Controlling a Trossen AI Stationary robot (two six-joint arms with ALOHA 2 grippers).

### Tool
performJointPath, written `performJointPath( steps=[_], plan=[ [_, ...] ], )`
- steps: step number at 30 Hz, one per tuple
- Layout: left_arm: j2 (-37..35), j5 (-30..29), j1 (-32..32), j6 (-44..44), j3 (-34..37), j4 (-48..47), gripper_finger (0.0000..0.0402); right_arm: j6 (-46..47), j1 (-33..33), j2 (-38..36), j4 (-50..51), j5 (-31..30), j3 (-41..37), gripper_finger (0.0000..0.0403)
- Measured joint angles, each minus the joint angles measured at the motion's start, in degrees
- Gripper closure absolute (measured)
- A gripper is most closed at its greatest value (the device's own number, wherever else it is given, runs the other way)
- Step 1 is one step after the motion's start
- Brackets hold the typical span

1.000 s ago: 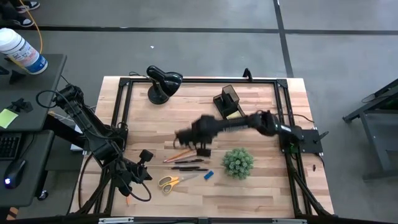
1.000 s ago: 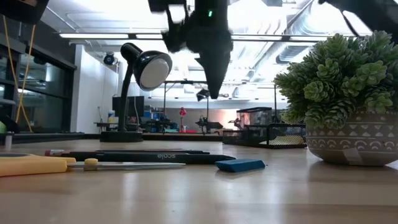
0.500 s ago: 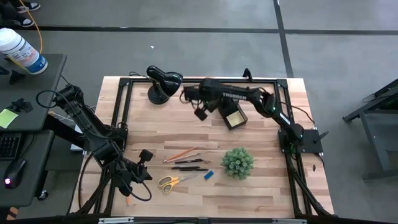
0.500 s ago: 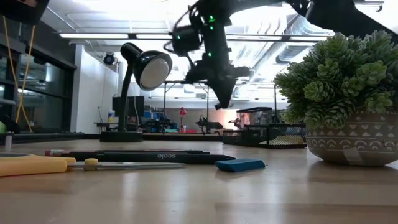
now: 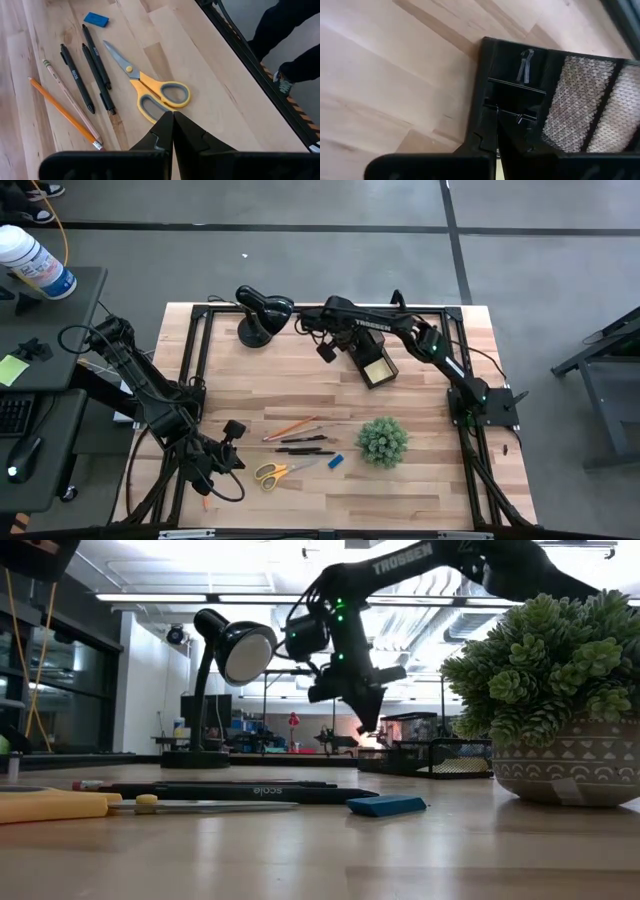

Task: Pick and place office supplies into organizer
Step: Put the binder clip into the desk organizer

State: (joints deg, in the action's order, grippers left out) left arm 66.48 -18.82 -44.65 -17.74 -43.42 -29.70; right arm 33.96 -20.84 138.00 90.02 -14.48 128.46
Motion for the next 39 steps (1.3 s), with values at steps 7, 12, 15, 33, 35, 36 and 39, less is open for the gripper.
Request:
performJointPath(
  steps=[7, 12, 15, 33, 35, 36, 39],
  plan=[
    [0.02, 0.01, 0.01, -0.76, 0.0, -0.01, 0.0401, -2.04, -0.82, 1.17, 0.0, -1.41, 0.0, 0.0403],
    [0.02, 0.03, 0.0, -0.76, -0.02, -0.01, 0.0401, -2.7, -2.22, 1.15, 0.0, -1.66, 0.0, 0.0403],
    [0.02, 0.03, 0.01, -0.76, -0.02, -0.01, 0.0401, -2.96, -2.65, 1.16, 0.0, -1.68, 0.0, 0.0403],
    [0.02, 0.08, 0.01, -0.76, 0.0, -0.27, 0.0401, -5.08, -3.73, 1.15, 0.0, -0.1, 0.0, 0.0403],
    [0.02, 0.08, -0.01, -0.76, -0.02, -0.27, 0.0401, -5.02, -3.76, 1.18, 0.0, -0.23, 0.0, 0.0403],
    [0.02, 0.08, 0.01, -0.76, -0.02, -0.27, 0.0401, -4.83, -3.77, 1.15, 0.0, -0.69, 0.0, 0.0403],
    [0.02, 0.1, 0.01, -0.76, -0.02, -0.27, 0.0401, -4.64, -3.78, 1.17, 0.0, -0.28, 0.0, 0.0403]
  ],
)
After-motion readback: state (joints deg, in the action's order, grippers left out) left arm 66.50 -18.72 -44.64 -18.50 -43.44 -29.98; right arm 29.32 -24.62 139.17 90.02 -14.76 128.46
